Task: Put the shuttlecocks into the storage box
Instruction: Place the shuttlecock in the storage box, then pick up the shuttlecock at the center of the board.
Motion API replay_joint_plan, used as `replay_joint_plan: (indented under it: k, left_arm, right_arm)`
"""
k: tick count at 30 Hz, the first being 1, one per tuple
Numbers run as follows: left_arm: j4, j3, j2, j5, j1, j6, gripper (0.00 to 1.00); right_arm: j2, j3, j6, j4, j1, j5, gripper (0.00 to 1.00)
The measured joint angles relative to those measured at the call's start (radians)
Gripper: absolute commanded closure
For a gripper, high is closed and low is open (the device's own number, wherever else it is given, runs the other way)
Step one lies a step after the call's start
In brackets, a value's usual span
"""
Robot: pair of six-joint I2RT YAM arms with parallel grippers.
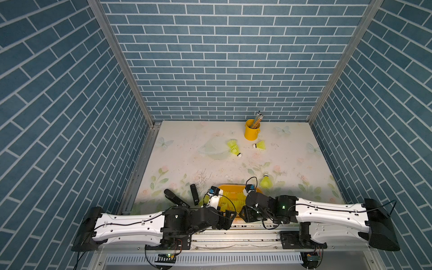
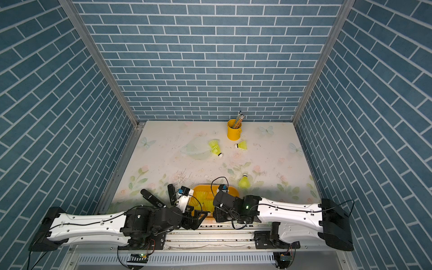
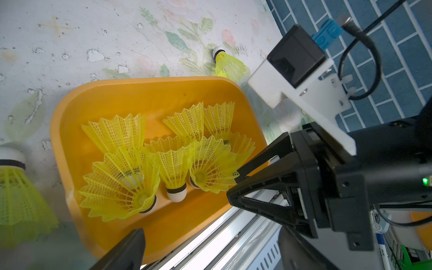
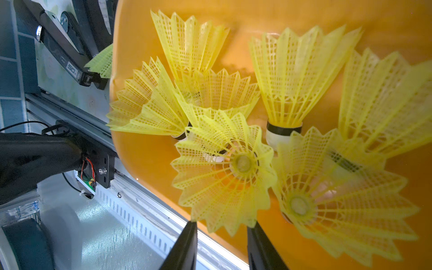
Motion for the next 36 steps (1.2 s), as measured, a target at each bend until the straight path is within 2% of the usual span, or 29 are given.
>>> replay_joint_plan:
  k: [5, 14, 18, 22, 30, 36]
  left_arm:
    - [-0.002, 0.0, 0.0, -0.005, 0.0, 0.0, 0.04]
    - [-0.034, 0.056, 0.009, -0.039, 0.0, -0.004, 0.01]
    - [-0.056, 0.121, 0.021, -0.025, 0.047, -0.003, 0.01]
    - [-0.079, 0.18, 0.036, 0.046, 0.203, 0.015, 0.0]
    - [-0.092, 0.278, 0.075, 0.243, 0.594, 0.115, 0.01]
    - [-0.047, 0.29, 0.16, 0.375, 0.786, 0.174, 0.01]
  right_arm:
    - [-0.005, 0.018, 0.0, -0.04, 0.0, 0.007, 0.6]
    - [-0.027, 0.143, -0.003, -0.145, -0.006, 0.05, 0.49]
    - [-0.02, 0.226, -0.036, -0.19, -0.059, 0.066, 0.47]
    - [0.004, 0.305, -0.11, -0.229, -0.174, 0.074, 0.45]
    - [0.093, 0.476, -0.338, -0.279, -0.447, 0.075, 0.44]
    - [0.164, 0.513, -0.53, -0.264, -0.593, 0.034, 0.44]
